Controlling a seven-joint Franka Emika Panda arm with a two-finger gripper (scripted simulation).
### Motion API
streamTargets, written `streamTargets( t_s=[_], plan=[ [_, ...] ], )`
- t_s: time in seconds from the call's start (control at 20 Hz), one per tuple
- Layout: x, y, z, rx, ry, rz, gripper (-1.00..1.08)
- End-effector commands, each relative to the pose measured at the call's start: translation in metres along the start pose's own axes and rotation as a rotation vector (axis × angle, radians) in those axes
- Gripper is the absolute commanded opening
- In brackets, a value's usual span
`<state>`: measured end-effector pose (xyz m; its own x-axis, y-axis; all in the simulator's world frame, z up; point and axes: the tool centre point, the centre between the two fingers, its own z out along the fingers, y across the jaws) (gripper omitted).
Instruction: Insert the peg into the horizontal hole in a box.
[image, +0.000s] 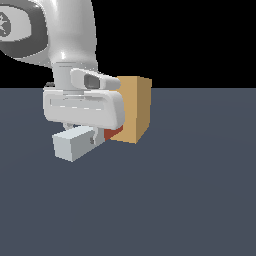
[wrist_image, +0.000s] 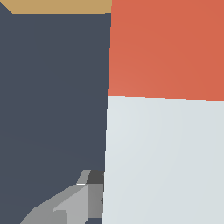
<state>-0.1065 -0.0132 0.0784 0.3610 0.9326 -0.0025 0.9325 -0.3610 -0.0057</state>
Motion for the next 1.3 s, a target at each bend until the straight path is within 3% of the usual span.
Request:
streamTargets(
  t_s=[0.0,0.9,1.25],
  plan=[
    [0.0,0.0,-0.001,-0.001,0.001,0.0,-1.0],
    [-0.001,0.002,-0.003,-0.014,0.028,-0.039,-1.0],
    [0.021,0.0,-0.004,-0.014,0.029,-0.039,-1.0]
  ],
)
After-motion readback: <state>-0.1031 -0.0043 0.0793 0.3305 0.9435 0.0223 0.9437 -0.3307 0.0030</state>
